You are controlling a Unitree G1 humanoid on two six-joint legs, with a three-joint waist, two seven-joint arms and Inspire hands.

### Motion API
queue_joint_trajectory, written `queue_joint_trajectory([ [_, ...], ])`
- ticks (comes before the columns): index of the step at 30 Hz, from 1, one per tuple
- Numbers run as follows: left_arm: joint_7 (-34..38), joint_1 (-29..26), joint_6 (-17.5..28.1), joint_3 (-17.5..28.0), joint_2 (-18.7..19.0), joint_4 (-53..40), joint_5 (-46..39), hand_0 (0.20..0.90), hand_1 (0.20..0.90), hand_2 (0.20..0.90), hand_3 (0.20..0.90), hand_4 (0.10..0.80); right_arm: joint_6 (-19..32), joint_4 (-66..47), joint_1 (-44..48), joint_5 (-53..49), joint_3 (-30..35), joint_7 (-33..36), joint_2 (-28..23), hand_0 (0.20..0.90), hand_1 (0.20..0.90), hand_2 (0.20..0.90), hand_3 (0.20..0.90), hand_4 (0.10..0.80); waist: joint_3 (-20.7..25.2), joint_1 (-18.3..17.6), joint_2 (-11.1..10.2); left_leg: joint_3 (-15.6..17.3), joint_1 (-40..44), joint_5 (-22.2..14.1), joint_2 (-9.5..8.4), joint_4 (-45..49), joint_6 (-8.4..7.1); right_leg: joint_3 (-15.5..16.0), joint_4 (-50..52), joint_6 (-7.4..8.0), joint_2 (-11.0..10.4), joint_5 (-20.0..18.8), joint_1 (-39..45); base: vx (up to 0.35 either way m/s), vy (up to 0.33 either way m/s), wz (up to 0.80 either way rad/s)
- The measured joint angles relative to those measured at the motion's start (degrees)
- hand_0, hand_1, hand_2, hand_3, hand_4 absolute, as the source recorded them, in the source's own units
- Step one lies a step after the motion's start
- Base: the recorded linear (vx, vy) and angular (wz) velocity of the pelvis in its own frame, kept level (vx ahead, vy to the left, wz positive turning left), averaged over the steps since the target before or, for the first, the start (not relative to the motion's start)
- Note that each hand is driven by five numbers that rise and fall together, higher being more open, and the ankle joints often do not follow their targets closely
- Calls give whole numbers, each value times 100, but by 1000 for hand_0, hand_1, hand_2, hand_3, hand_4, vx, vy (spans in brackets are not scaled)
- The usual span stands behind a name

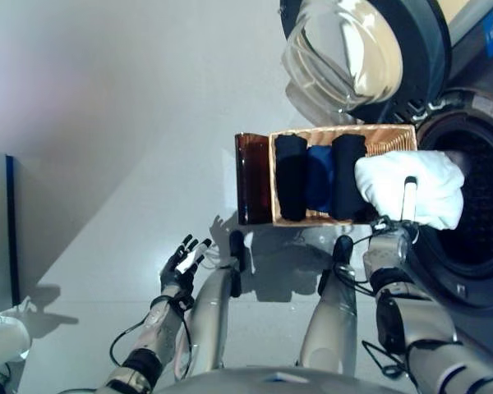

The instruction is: Pick up the clothes and place them into the washing machine

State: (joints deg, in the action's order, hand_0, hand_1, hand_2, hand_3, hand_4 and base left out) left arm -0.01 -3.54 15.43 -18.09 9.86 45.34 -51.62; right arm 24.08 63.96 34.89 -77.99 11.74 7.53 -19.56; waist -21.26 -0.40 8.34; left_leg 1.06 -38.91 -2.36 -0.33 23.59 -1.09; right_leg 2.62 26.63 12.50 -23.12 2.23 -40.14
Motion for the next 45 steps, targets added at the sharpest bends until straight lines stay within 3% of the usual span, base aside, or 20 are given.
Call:
queue_joint_trajectory([
  [6,14,1,6,1,3,1,-1,900,900,900,900,800,67,-5,269,-8,37,284,-13,200,200,200,200,300,-5,22,-6,105,-112,-99,23,151,25,-161,114,-24,11,40,-216,28,56,-8],
  [11,28,-8,8,-33,3,4,3,900,900,900,900,800,293,-1,702,-152,528,469,-103,200,200,200,200,300,-5,125,57,209,-173,-99,-3,145,22,-308,128,-17,10,30,-379,31,66,-8],
  [19,14,-24,18,-81,2,11,13,900,900,900,900,800,732,83,1188,-845,1141,517,-826,200,200,200,200,300,39,274,399,232,-150,-131,-153,132,78,-351,204,61,-150,38,-384,29,42,6],
  [30,14,-17,15,-115,7,24,135,900,900,900,900,800,827,73,1184,-839,1318,634,-1395,200,200,200,200,300,148,254,553,264,-140,-123,-155,134,96,-377,200,64,-154,38,-380,4,1,-1],
  [40,11,-15,18,-114,7,48,146,900,900,900,900,800,995,68,1181,-909,1587,735,-2002,200,200,200,200,300,157,110,566,358,-49,-128,-157,92,103,-484,162,100,-145,17,-379,0,8,-3],
  [45,1,2,20,-124,2,73,148,900,900,900,900,800,997,245,1210,-907,1689,980,-2347,200,200,200,200,300,246,98,688,411,-47,-128,-156,73,103,-543,147,103,-142,17,-434,2,12,-5],
])
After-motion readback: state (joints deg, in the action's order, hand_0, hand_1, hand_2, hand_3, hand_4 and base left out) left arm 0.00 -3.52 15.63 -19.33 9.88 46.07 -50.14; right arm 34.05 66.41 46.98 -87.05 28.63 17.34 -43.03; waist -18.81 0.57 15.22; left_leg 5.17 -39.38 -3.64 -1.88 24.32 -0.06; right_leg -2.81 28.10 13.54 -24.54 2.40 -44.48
